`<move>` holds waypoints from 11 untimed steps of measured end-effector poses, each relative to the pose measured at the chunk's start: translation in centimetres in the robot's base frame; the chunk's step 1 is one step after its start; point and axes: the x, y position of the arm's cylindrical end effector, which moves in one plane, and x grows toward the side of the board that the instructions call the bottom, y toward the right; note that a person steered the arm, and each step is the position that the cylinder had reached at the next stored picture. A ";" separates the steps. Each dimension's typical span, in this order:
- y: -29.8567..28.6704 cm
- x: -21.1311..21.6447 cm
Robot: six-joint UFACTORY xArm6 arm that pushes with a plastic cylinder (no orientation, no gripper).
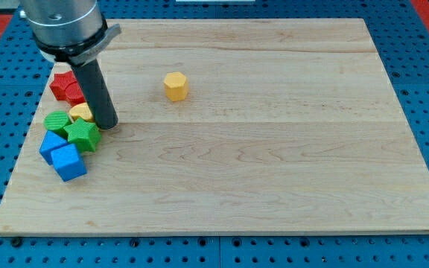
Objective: Adjust the red star at the top left of the red circle
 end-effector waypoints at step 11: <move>-7.4 -4.3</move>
